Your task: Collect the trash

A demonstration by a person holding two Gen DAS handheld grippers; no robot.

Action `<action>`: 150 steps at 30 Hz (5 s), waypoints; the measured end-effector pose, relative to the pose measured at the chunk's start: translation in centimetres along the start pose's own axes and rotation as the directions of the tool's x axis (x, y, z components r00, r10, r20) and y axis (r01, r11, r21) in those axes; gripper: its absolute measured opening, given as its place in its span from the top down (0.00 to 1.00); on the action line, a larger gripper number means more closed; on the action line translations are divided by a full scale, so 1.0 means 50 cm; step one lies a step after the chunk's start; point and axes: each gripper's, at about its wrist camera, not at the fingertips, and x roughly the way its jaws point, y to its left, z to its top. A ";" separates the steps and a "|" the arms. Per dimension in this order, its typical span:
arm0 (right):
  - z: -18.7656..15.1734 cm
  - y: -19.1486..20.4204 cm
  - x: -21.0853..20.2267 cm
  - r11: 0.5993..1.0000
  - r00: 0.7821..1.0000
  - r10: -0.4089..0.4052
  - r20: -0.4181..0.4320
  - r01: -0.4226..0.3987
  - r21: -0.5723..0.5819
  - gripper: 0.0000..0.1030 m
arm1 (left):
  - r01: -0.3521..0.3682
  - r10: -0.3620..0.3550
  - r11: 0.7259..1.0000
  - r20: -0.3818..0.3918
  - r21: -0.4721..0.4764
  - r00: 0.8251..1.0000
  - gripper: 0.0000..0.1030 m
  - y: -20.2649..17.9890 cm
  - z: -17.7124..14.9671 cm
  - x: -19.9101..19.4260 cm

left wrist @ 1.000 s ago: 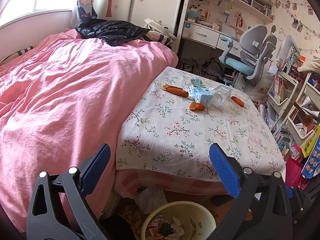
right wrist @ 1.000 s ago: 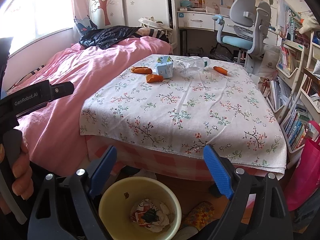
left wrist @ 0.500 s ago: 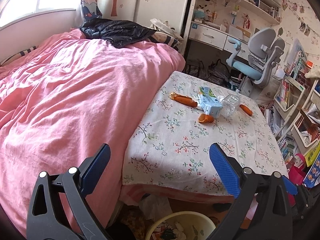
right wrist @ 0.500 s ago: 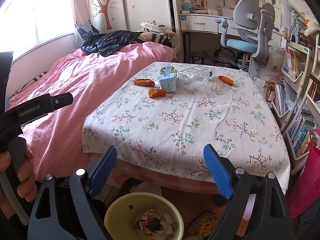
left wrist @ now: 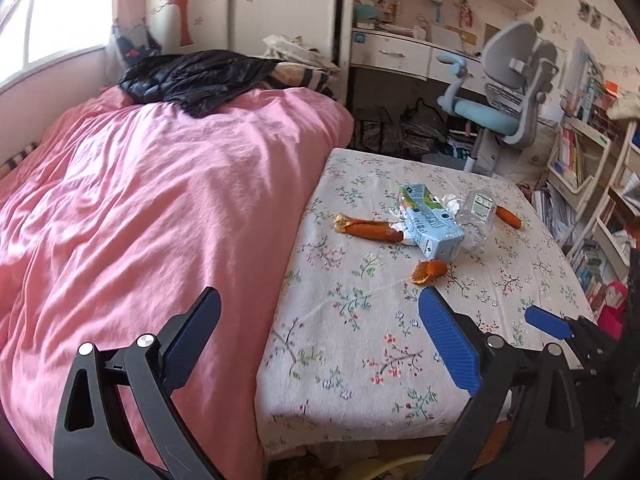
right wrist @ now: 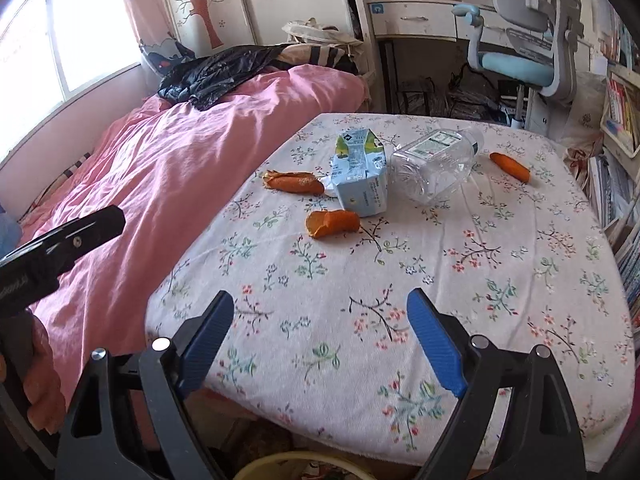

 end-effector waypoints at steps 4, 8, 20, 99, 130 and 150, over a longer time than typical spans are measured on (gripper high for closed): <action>0.027 -0.017 0.055 0.996 0.999 0.025 -0.025 -0.023 0.082 0.28 | 0.044 -0.047 0.977 0.009 0.208 0.999 0.07 -0.012 0.072 0.075; 0.044 -0.028 0.104 0.992 0.998 0.039 -0.048 -0.033 0.119 0.33 | 0.066 -0.059 0.936 -0.028 0.347 0.998 0.07 -0.023 0.117 0.167; 0.109 -0.005 0.045 0.995 0.998 -0.040 0.051 0.045 -0.094 0.33 | 0.172 -0.083 0.735 -0.166 0.656 0.983 0.19 -0.148 0.115 0.392; -0.103 -0.067 -0.274 0.998 0.994 -0.065 0.088 0.062 0.032 0.24 | 0.377 -0.289 0.922 -0.488 0.091 0.824 0.70 -0.191 -0.300 -0.073; -0.075 -0.189 -0.325 0.967 0.965 -0.148 0.218 0.095 0.237 0.13 | 0.043 -0.045 0.996 -0.027 -0.075 0.999 0.07 -0.069 -0.173 -0.138; -0.076 -0.180 -0.322 0.969 0.964 -0.172 0.201 0.130 0.209 0.13 | 0.019 -0.019 0.999 -0.016 -0.034 1.000 0.07 -0.074 -0.175 -0.137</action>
